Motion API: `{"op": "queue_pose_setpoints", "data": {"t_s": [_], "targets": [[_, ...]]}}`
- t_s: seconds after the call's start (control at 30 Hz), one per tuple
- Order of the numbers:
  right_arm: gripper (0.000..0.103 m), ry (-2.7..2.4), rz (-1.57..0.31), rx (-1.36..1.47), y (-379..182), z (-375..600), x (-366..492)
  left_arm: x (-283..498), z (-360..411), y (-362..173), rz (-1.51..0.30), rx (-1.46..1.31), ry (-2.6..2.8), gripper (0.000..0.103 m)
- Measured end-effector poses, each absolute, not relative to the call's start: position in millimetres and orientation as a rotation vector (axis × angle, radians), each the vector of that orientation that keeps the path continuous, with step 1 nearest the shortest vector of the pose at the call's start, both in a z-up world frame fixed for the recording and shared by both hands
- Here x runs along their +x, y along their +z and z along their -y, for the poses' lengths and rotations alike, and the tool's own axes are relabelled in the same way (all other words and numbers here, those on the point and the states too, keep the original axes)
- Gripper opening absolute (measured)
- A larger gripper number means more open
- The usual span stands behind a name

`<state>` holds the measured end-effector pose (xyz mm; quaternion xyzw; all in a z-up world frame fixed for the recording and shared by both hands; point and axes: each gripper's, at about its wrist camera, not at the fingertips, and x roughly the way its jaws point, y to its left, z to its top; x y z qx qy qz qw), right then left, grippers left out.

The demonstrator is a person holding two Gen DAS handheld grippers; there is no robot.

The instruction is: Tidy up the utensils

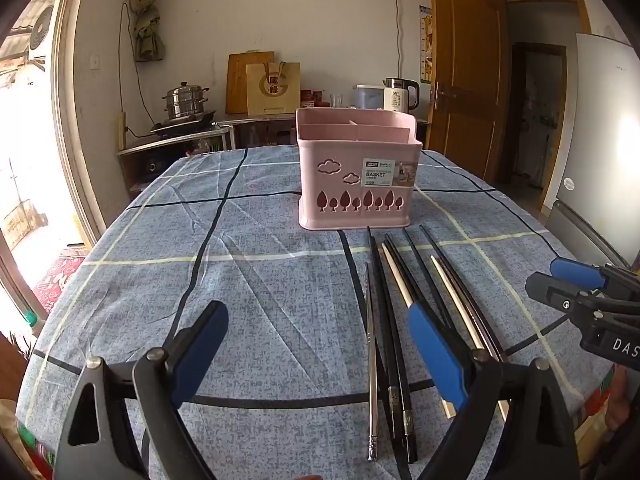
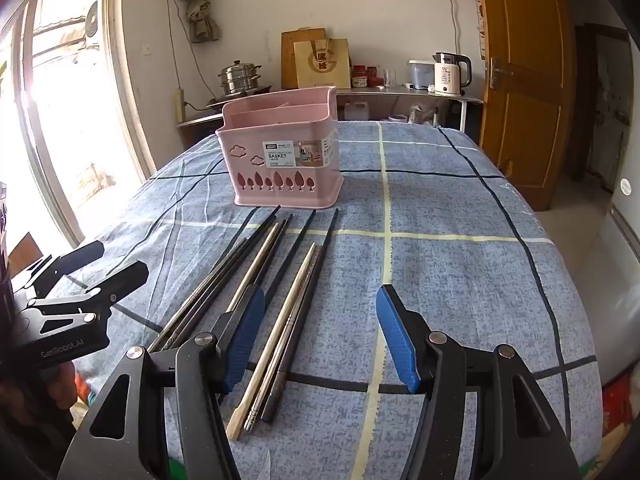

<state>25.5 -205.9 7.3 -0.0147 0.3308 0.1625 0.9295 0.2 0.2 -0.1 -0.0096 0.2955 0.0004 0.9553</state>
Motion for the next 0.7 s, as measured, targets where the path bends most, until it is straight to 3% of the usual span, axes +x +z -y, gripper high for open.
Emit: {"op": "queue_pose_setpoints", "data": {"t_s": [0.7], "targets": [[0.059, 0.336, -0.679, -0.029, 10.1, 205.1, 25.1, -2.2, 2.6, 0.2, -0.598, -0.012, -0.006, 0.093]]}}
